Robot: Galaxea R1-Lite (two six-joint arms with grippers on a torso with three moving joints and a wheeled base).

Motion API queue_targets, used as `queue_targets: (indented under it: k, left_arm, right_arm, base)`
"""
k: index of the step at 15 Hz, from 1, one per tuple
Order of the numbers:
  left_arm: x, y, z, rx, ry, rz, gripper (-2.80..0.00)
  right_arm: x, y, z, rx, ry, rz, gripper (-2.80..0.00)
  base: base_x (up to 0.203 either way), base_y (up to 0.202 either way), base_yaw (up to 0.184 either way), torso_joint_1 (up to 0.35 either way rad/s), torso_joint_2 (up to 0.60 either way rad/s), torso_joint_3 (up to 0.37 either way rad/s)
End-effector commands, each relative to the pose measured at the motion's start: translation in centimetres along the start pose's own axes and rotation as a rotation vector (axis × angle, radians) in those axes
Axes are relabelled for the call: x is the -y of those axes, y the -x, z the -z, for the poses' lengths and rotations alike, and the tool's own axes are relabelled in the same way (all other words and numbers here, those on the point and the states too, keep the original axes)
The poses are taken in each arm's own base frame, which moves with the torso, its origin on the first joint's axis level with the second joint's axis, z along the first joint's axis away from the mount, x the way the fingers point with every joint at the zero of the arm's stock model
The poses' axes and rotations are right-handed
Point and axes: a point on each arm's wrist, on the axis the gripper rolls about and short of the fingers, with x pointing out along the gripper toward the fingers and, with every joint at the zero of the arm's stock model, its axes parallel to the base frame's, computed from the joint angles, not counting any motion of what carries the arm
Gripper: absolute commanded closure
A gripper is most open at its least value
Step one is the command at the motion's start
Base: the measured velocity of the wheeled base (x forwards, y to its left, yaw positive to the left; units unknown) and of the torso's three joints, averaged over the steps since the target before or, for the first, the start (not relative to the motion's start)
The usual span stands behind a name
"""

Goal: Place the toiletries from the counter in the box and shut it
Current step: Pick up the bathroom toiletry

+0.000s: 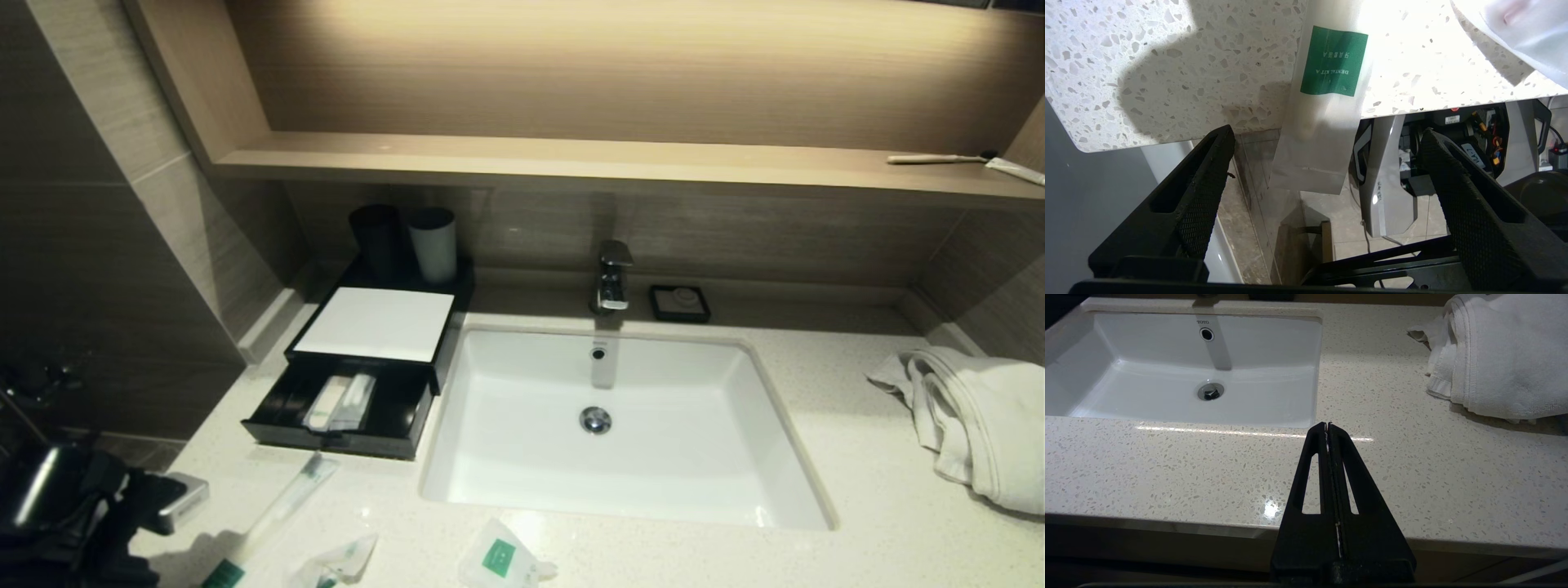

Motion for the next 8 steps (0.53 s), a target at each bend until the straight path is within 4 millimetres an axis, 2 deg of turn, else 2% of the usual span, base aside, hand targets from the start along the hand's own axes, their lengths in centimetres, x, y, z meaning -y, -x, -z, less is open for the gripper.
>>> queue_targets:
  k: [1,8]
  left_arm:
    - [0.0,-0.04,0.01,-0.003,-0.001,0.001,-2.8]
    - [-0.04,-0.25,-0.01,-0.015,0.0,0.002,-2.8]
  right_arm:
    - [0.0,0.0,0.0,0.0,0.0,0.0,0.0]
    - [0.0,0.0,0.0,0.0,0.0,0.0,0.0]
  base:
    - [0.0,0.0,0.0,0.0,0.0,0.0]
    - [0.0,0.0,0.0,0.0,0.0,0.0]
